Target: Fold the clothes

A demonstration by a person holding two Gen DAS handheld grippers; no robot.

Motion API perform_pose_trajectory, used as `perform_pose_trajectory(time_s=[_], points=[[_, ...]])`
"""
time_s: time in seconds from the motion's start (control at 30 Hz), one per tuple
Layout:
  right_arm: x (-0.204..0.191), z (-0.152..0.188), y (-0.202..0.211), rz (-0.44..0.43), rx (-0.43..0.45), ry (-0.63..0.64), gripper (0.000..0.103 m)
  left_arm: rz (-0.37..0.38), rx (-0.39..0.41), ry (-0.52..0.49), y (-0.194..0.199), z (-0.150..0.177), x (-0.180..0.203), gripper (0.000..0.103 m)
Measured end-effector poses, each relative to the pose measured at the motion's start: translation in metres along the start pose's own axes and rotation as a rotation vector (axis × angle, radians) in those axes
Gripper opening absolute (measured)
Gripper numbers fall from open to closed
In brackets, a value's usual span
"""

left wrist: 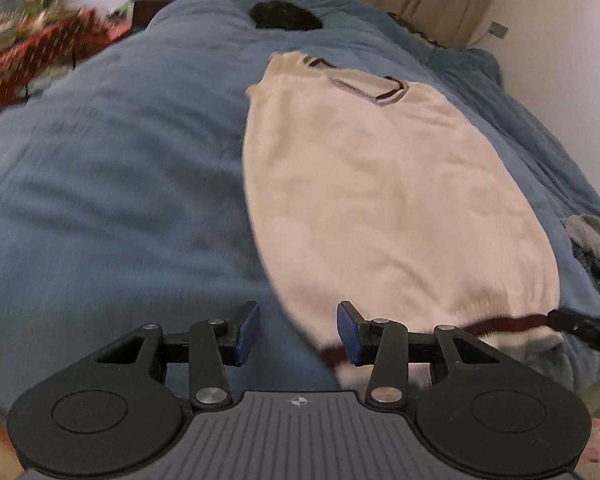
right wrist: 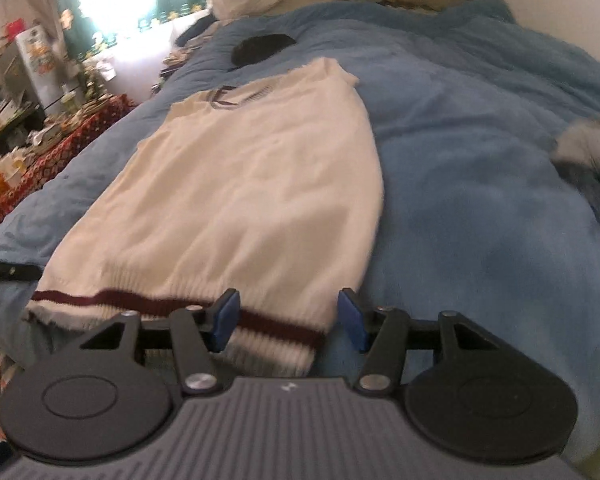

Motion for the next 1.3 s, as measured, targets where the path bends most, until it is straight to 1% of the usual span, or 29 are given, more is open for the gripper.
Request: perform_pose_trajectory(time_s=[0.1,0.17,0.23,0.3,0.43,0.5,0.57,0.6,0.7,0.77,0.83,0.87,0.9,0.97,1.07,1.13,1.2,1.3], points=[[0.005,0.018,0.005,-0.006,0.007,-0.057,0.057,0.033,0.003,0.026,0.006,0.012,-0.006,0.042],[0.009,0.028,0.008,-0.011,0.012,-0.093,0.052,0.060,0.003,0.047,0.005,0.013,-0.008,0.041],[0.014,0.023,0.004,-0.021,0.018,-0.114,0.050,0.102,-0.017,0.071,0.000,0.012,-0.008,0.039],[0.017,0.023,0.003,-0.039,0.026,-0.139,0.047,0.149,-0.042,0.100,-0.007,0.013,-0.006,0.034],[0.022,0.018,-0.002,-0.105,0.028,-0.205,0.041,0.245,-0.092,0.157,-0.021,0.016,-0.002,0.034],[0.025,0.018,-0.005,-0.134,0.025,-0.231,0.039,0.252,-0.100,0.158,-0.028,0.017,0.002,0.034],[0.027,0.017,-0.010,-0.164,0.016,-0.267,0.036,0.250,-0.108,0.160,-0.035,0.017,0.004,0.036],[0.027,0.017,-0.013,-0.173,0.012,-0.280,0.035,0.248,-0.109,0.158,-0.038,0.017,0.004,0.038],[0.025,0.016,-0.022,-0.181,0.007,-0.294,0.034,0.254,-0.100,0.165,-0.041,0.017,0.006,0.037],[0.020,0.015,-0.028,-0.179,0.002,-0.282,0.021,0.258,-0.097,0.173,-0.042,0.016,0.007,0.036],[0.014,0.014,-0.031,-0.179,-0.002,-0.259,0.011,0.238,-0.087,0.159,-0.040,0.017,0.009,0.018],[0.012,0.013,-0.031,-0.169,0.002,-0.246,0.009,0.231,-0.082,0.152,-0.038,0.018,0.009,0.011],[0.011,0.013,-0.028,-0.157,0.008,-0.234,0.008,0.226,-0.077,0.150,-0.036,0.018,0.009,0.007],[0.017,0.012,-0.017,-0.135,0.024,-0.222,0.007,0.201,-0.063,0.137,-0.029,0.018,0.007,0.007],[0.025,0.012,-0.001,-0.103,0.049,-0.204,0.007,0.136,-0.019,0.094,-0.008,0.014,0.003,0.006],[0.030,0.012,0.010,-0.082,0.065,-0.192,0.006,0.100,0.014,0.084,0.008,0.009,-0.005,0.006],[0.035,0.011,0.022,-0.060,0.082,-0.179,0.006,0.086,0.034,0.096,0.025,0.003,-0.016,0.006],[0.038,0.014,0.038,-0.056,0.093,-0.164,0.006,0.065,0.052,0.079,0.046,0.003,-0.027,0.006]])
Point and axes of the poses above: each gripper's, at about its wrist camera, not at the fingertips, and y roughly against the way its jaws point, x to its right, z to its underside, the point moved 4 cm from there along -y, roughly the way its jaws point, and after that the axes turned 8 degrees about -x, right-handed, at the moved point
